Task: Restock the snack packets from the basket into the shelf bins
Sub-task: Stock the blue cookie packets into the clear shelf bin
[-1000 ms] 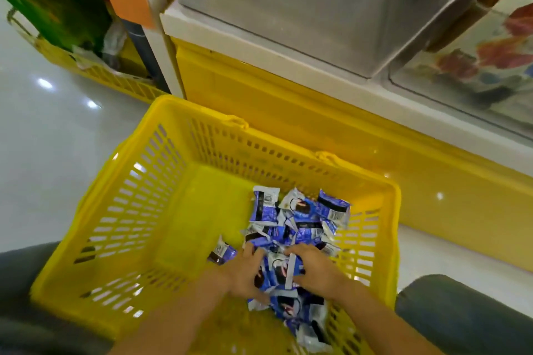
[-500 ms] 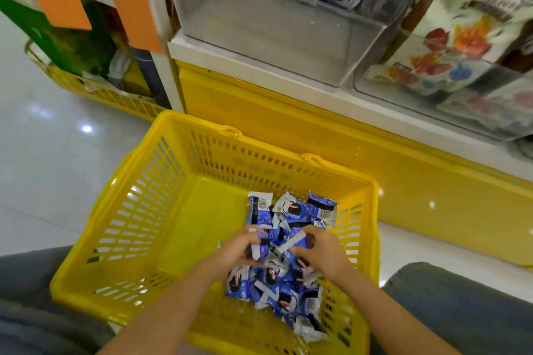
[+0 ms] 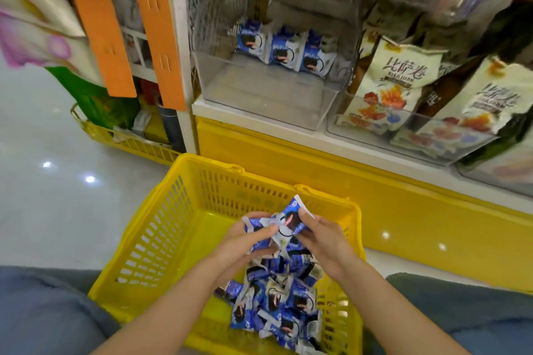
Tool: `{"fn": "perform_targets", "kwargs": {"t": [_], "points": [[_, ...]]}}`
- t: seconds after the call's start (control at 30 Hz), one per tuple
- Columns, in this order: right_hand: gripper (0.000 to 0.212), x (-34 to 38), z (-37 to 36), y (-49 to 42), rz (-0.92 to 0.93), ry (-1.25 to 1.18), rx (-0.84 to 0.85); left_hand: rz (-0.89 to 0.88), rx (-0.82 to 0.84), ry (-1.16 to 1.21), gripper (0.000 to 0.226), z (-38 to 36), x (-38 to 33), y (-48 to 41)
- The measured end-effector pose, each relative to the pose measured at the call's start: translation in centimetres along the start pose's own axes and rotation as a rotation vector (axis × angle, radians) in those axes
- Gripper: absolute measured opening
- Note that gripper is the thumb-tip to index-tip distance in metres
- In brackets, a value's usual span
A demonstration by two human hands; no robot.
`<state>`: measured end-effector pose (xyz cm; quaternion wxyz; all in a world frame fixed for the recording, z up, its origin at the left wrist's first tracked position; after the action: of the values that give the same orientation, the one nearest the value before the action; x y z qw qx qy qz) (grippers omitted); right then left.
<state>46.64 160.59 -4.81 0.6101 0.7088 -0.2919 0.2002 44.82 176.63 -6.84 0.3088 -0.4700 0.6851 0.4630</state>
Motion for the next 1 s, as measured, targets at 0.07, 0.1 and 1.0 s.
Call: {"fn": "perform_targets", "kwargs": {"t": [0.07, 0.1, 1.0], "points": [[0.028, 0.8, -0.7, 0.9, 0.015, 0.033, 0.061, -0.047, 0.012, -0.027, 0.050, -0.3, -1.4, 0.4], [0.029, 1.1, -1.0, 1.3, 0.025, 0.072, 0.086, -0.069, 0.012, -0.042, 0.052, -0.4, -2.1, 0.5], [0.018, 21.8, -11.4, 7.8, 0.836, 0.459, -0.260, -0.534, -0.079, -0.143, 0.026, 2.1, -16.7, -2.1]]}}
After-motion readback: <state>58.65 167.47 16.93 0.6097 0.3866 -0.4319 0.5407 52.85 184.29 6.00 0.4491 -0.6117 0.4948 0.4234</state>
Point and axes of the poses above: each hand's wrist, its own y-axis away from the middle knuckle, its own z-axis out of the back of the hand, x = y × z, the point moved 2 cm from there along -y, towards the middle knuckle, and after that the axes turned 12 degrees about -z, right-handed, at the moved point
